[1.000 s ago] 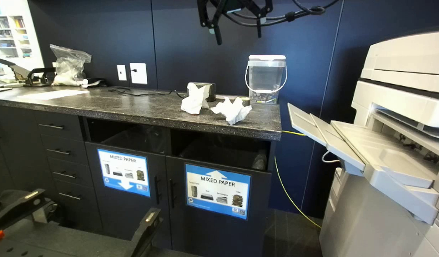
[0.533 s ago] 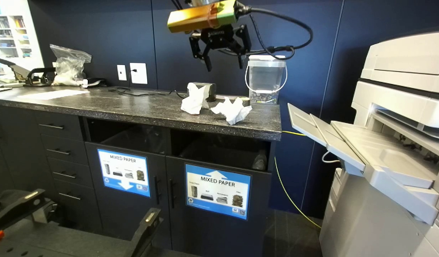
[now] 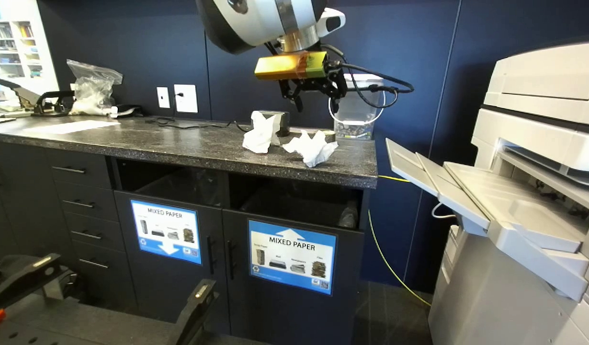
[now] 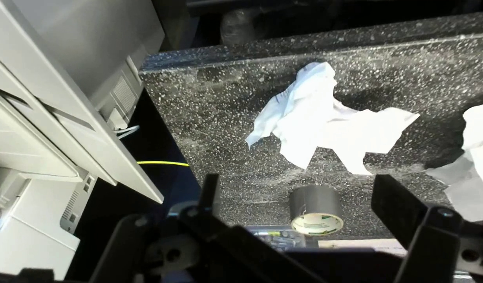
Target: Put the tissue into the rubbish bin.
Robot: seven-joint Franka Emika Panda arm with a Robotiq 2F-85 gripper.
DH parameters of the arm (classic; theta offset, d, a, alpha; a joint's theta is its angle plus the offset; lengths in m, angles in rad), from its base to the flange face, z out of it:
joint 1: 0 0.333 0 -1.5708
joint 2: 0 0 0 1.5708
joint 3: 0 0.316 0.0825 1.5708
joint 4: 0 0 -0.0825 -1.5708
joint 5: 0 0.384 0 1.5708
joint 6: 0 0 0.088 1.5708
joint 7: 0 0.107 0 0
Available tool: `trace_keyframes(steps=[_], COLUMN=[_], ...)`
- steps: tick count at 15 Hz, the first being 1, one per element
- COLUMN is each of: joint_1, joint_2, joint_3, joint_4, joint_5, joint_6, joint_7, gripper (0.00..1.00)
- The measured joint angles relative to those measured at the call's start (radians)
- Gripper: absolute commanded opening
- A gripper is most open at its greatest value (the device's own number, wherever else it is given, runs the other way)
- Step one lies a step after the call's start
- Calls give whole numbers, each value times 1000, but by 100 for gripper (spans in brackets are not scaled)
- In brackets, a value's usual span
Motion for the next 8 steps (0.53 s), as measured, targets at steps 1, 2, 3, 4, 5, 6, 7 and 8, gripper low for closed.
trace_keyframes(steps=[1,2,3,4,5,6,7,8], joint_1=[13,24,33,39,43,46,47,47], joint_2=[46,92,137,180,217,251,281,307], joint_3=[-6,-9,-9,-6,-2,1,6,8], joint_4=[46,88,128,163,194,224,253,281], joint_5=[2,4,10,17,26,35,44,50], joint_6=[0,-1,-5,-10,-20,-36,-51,-62], joint_7=[16,30,44,54,58,61,61,63], gripper=[100,100,100,100,100,100,100,100])
